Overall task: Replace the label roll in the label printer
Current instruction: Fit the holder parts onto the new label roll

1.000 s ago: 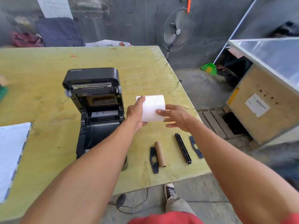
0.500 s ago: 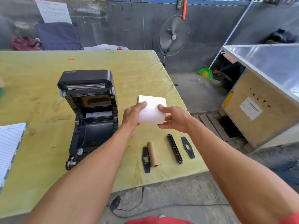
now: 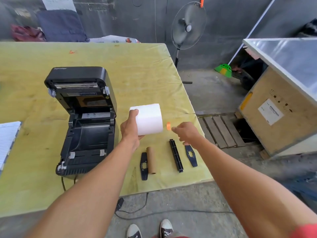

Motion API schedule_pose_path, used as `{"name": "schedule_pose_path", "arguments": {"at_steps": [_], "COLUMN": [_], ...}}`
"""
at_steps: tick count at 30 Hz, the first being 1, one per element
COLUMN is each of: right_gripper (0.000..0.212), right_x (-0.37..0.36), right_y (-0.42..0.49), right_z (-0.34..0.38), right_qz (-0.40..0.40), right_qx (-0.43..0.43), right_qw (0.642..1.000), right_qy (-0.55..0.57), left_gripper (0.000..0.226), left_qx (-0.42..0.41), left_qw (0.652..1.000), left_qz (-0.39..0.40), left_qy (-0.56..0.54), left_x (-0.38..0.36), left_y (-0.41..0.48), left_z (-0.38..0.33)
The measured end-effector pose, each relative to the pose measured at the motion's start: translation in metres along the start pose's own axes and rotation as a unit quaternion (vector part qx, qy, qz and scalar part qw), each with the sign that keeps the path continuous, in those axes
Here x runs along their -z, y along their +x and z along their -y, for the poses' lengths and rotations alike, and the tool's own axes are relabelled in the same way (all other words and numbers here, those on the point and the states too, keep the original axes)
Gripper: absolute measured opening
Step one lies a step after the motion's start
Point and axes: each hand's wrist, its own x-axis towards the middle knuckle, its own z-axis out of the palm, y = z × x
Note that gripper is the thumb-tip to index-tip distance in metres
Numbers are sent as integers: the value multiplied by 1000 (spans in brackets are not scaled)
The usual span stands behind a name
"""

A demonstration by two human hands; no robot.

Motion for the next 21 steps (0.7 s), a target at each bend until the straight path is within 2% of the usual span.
{"name": "schedule_pose_path", "arguments": {"at_steps": [1, 3, 8, 13, 15, 17, 19, 21], "right_gripper": [45, 40, 41, 25, 44, 60, 60, 53], "right_x": [-5, -16, -35, -50, -50, -45, -33, -16], "right_y": [0, -3, -5, 1, 2, 3, 4, 5], "right_z": [-8, -21, -36, -40, -38, -30, -16, 0], "right_qz": [-16, 8, 24, 2, 1, -12, -38, -71], "right_qx": [12, 18, 47, 93, 78, 54, 28, 1], "right_qw": [994, 976, 946, 944, 955, 977, 996, 990], "right_qy": [-106, -217, -321, -318, -285, -207, -75, 118], "left_gripper": [32, 35, 36, 27, 26, 26, 28, 30], "left_qx": [8, 22, 26, 24, 23, 24, 25, 24], "left_qw": [1000, 999, 999, 999, 999, 999, 999, 999], "left_qz": [-2, -8, -18, -19, -19, -23, -27, -28], "left_qy": [-9, -25, -28, -15, -10, -12, -16, -19], "left_x": [1, 3, 1, 3, 4, 5, 6, 5], "left_y": [0, 0, -4, -7, -8, -8, -9, -10], "left_z": [1, 1, -2, -3, -2, -3, -5, -11]}}
